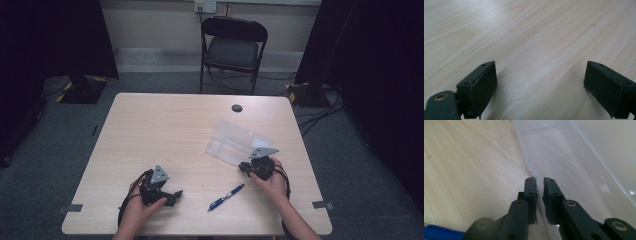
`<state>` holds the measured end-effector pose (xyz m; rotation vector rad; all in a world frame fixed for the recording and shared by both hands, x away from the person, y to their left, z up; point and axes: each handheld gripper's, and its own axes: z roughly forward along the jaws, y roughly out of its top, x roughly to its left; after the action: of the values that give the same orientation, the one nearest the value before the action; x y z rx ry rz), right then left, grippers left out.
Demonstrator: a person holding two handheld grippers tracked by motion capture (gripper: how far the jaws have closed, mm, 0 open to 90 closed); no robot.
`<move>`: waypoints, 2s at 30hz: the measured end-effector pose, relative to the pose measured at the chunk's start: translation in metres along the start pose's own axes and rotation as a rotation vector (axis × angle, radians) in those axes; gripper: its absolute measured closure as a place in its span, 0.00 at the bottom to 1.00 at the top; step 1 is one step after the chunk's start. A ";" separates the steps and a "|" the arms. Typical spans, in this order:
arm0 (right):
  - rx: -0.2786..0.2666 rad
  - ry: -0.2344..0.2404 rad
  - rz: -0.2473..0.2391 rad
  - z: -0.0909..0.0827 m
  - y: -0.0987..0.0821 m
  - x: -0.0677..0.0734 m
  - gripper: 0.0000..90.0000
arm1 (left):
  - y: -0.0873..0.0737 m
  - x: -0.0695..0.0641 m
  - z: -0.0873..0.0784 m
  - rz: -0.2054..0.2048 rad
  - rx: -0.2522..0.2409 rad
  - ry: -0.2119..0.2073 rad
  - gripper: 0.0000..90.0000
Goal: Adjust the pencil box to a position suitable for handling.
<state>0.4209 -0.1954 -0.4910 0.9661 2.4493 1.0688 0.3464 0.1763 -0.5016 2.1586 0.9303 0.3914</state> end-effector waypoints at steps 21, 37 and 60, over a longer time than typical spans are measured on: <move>-0.034 -0.052 0.122 0.012 0.007 -0.005 0.92 | 0.000 0.000 0.000 0.000 0.000 0.000 0.12; -0.097 0.010 0.081 -0.020 -0.003 0.002 0.67 | 0.000 0.000 0.000 0.000 0.000 0.000 0.12; -0.061 0.214 -0.099 -0.026 -0.032 0.043 0.36 | 0.000 0.000 0.000 0.000 0.000 0.000 0.12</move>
<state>0.3613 -0.1957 -0.4967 0.7368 2.5848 1.2629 0.3464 0.1763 -0.5015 2.1584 0.9302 0.3915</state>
